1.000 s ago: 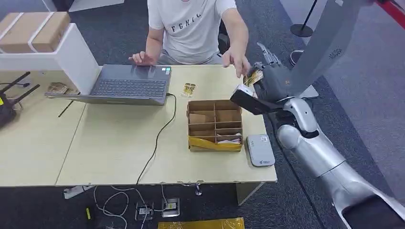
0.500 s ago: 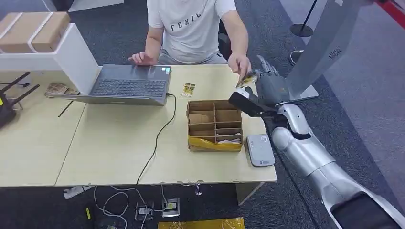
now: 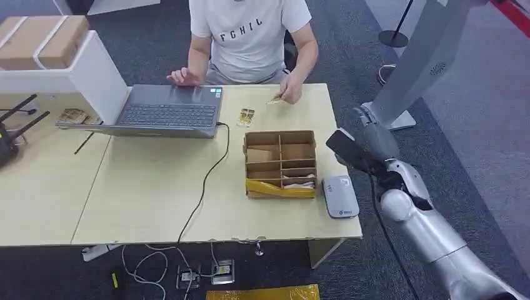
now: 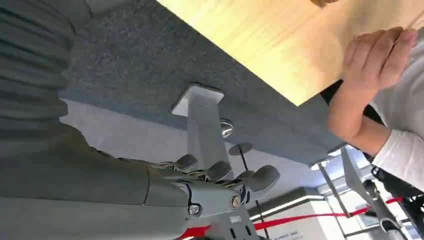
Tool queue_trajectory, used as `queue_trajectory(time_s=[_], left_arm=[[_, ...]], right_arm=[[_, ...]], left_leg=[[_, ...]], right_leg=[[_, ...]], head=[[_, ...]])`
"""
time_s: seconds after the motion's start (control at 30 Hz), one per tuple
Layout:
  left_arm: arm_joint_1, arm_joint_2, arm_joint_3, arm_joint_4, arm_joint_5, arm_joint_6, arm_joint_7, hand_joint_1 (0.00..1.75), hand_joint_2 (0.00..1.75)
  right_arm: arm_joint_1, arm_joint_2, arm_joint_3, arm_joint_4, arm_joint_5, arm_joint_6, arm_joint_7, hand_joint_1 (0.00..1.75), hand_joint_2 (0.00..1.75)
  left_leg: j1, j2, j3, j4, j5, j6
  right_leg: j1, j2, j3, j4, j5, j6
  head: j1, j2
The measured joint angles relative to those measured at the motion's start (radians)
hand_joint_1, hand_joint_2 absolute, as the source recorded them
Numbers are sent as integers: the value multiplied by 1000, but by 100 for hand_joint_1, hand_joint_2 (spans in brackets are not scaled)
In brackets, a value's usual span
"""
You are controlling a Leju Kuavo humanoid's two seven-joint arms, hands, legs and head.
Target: Pass the card to the sensor for recognition and then transmit it.
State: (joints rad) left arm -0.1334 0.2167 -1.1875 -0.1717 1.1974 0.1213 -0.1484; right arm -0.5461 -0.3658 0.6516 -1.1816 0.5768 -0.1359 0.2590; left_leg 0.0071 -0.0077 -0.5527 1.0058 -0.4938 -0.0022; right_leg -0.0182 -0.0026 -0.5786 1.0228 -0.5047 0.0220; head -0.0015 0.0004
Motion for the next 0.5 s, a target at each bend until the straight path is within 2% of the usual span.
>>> queue_trajectory(time_s=[0.13, 0.3, 0.4, 0.5], left_arm=[[0, -1, 1, 0, 15, 9, 0, 0, 0], [0, -2, 1, 0, 18, 13, -1, 0, 0], [0, -3, 3, 0, 24, 19, -24, 0, 0], [0, -3, 4, 0, 24, 28, -26, 0, 0]], right_arm=[[32, -54, -2, -144, -24, 53, 33, 0, 175], [47, -94, -2, -261, -27, 63, 42, 0, 175], [64, -115, 0, -311, -22, 48, 46, 0, 175], [101, -126, 6, -345, 29, 0, 45, 0, 175]], left_leg=[[0, 1, 1, 0, 0, 0], [0, 1, 1, 0, 0, 0], [0, 1, 1, 0, 0, 0], [0, 1, 1, 0, 0, 0]], right_leg=[[0, 1, 0, 0, 0, 0], [0, 2, 0, 1, 0, 0], [0, 2, 1, 1, 0, 0], [0, 2, 1, 0, 0, 0]], head=[[0, 0], [0, 0], [0, 0], [0, 0]])
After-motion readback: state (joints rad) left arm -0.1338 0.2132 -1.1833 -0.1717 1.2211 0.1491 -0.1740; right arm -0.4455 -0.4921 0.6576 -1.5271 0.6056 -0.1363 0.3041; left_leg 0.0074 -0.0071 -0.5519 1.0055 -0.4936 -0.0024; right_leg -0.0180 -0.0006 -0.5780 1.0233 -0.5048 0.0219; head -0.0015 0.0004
